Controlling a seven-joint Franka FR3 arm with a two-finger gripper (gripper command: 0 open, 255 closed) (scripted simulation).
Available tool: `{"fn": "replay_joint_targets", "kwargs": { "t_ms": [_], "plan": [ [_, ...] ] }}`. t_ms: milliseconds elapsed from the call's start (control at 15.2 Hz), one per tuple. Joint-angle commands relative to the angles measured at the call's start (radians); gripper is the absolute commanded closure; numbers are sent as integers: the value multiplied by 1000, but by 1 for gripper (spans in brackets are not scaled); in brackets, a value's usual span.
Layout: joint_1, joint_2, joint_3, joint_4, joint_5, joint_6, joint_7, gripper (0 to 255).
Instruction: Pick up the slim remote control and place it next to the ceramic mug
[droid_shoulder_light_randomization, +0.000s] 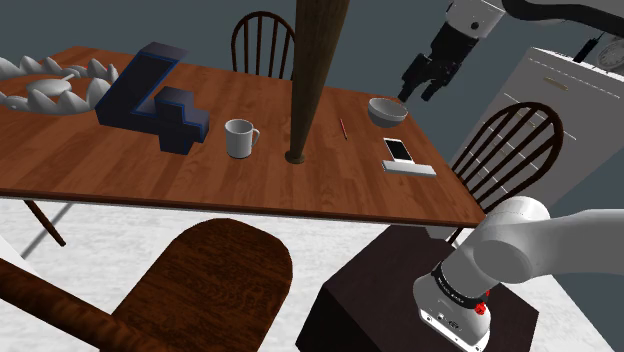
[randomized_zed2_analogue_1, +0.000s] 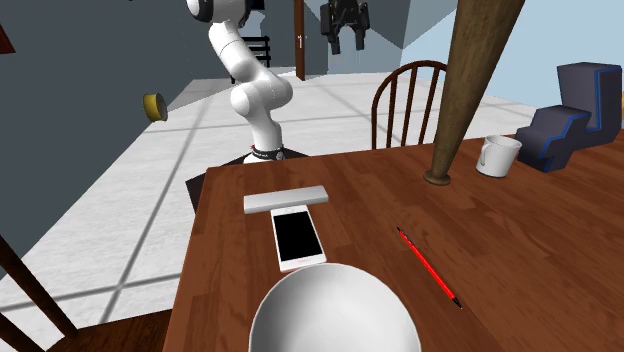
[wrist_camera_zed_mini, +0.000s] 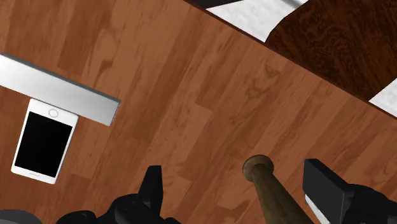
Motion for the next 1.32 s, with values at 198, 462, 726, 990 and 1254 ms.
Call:
{"fn": "replay_joint_targets", "kwargs": {
  "t_ms": [198, 462, 726, 990, 1254],
  "plan": [
    [16, -41, -62, -95, -37, 38, -131, 0],
    [30, -75, -154, -200, -99, 91, -306, 0],
    [38, -79, -256, -280, -172, 151, -485, 0],
    [45, -49, -367, -333, -252, 223, -665, 0],
    [60, 20, -487, -357, -328, 308, -846, 0]
  ]
}}
